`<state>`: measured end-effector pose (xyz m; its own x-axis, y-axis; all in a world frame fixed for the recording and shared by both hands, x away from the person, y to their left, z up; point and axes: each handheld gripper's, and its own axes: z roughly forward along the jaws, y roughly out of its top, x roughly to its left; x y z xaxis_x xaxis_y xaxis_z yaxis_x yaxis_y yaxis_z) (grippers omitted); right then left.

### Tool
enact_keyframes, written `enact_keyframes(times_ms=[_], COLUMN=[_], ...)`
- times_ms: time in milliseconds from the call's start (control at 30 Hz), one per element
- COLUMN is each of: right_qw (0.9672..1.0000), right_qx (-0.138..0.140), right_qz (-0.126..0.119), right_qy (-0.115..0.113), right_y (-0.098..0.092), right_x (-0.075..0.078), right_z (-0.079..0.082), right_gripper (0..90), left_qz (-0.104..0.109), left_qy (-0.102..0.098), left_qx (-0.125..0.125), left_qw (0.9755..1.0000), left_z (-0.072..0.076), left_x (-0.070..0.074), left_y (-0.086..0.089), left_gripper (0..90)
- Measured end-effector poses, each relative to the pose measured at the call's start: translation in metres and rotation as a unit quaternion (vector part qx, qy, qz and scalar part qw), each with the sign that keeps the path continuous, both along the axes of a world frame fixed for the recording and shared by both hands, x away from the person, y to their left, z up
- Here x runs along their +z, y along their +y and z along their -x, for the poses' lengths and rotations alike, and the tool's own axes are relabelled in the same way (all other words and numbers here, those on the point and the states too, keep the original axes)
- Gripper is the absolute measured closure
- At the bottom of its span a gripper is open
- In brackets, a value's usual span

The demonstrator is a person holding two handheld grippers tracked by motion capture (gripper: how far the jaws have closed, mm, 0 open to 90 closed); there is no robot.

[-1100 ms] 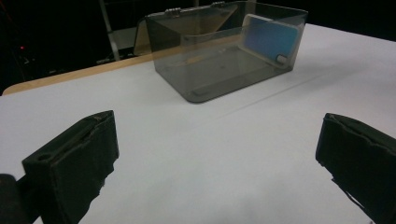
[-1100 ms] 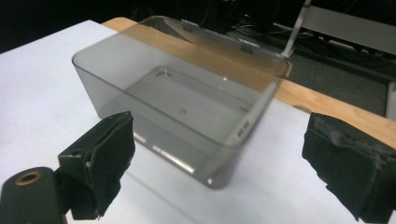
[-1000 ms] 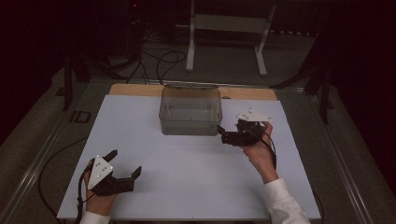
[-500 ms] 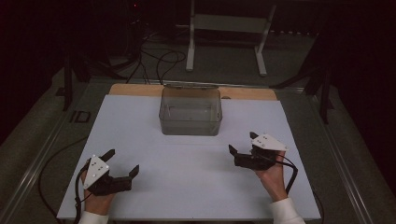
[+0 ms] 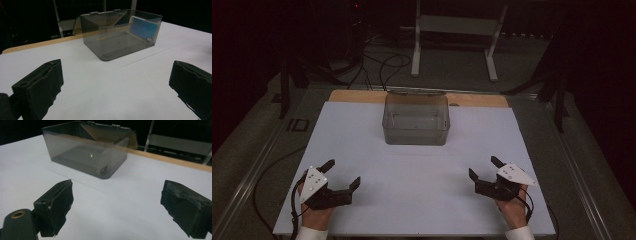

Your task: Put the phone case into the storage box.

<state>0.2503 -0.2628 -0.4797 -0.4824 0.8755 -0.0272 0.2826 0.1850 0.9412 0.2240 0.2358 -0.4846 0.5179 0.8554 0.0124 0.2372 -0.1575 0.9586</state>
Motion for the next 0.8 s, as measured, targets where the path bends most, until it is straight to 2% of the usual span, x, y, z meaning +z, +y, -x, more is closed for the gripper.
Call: enact_keyframes(times_ms=[100,167,300,433,567,800], right_qw=[0.9999,0.9999,0.9995,0.9991,0.9993,0.9992], right_qx=[-0.002,-0.004,-0.002,-0.003,-0.006,-0.006], right_qz=[-0.014,-0.013,-0.021,-0.033,-0.023,-0.021], right_qy=[-0.007,-0.009,-0.022,-0.025,-0.028,-0.034], right_y=[-0.003,-0.004,-0.008,-0.011,-0.01,-0.01], right_x=[-0.003,-0.005,-0.006,-0.008,-0.01,-0.009], right_z=[0.006,0.01,0.018,0.024,0.027,0.032], right_gripper=[10.7,10.8,10.9,11.3,11.4,11.3], left_qz=[0.0,0.0,0.001,0.0,-0.002,-0.002], left_qy=[-0.001,-0.002,-0.003,-0.001,0.002,0.004], left_qx=[-0.002,-0.003,-0.004,-0.005,-0.002,0.0], left_qw=[1.0,1.0,1.0,1.0,1.0,1.0], left_z=[0.0,0.001,0.001,0.0,0.0,0.0], left_x=[0.0,0.0,0.0,-0.001,-0.003,-0.005], left_y=[0.0,0.001,0.001,0.002,0.004,0.007], left_gripper=[0.2,0.2,0.2,0.2,0.2,0.2])
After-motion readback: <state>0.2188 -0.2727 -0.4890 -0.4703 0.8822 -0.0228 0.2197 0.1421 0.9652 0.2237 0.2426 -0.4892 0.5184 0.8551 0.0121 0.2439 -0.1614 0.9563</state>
